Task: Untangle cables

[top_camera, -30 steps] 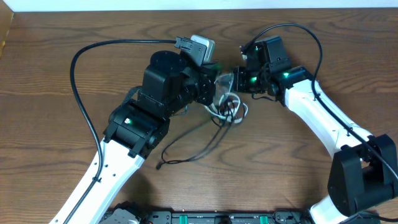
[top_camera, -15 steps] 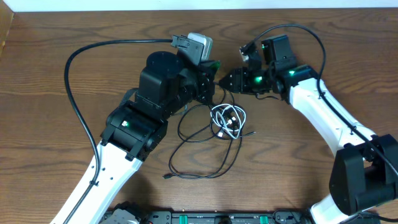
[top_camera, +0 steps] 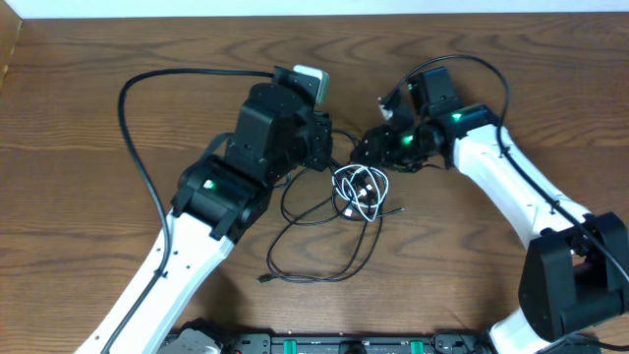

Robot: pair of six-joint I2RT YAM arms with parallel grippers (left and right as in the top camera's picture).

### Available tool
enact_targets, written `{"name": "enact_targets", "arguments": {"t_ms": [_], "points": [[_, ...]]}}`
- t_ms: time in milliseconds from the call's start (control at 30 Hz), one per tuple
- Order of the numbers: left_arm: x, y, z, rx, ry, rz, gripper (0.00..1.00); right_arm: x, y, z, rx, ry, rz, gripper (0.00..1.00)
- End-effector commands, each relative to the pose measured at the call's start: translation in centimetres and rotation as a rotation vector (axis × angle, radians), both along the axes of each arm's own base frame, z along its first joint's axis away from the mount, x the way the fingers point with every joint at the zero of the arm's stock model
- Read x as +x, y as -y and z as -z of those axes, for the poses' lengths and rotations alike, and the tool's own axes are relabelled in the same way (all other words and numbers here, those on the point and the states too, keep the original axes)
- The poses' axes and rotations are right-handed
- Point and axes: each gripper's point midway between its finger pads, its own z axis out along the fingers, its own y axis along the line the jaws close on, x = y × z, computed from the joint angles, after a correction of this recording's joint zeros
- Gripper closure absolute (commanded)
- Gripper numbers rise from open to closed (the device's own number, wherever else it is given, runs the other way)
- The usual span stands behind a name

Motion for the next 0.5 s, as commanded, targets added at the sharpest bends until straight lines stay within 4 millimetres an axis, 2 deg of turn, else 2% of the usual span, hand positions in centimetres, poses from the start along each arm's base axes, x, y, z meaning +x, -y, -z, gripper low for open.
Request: {"name": "enact_targets", "arguments": {"t_ms": [0, 200, 467], "points": [[0.7, -0.5, -0.3, 0.009, 0.009, -0.037, 0.92, -0.6, -0.4, 0.6, -0.047, 0.015, -0.021, 0.45], [1.4, -1.9, -0.1, 0.04, 0.016, -0.097, 0.92, -1.3, -1.1, 0.9, -0.029, 0.032, -0.098, 0.44], [1.9, -5.1, 1.2, 0.074, -0.044, -0.174, 0.92, -2.7, -1.8, -0.3, 0.102, 0.068, -0.257, 0.39]]}}
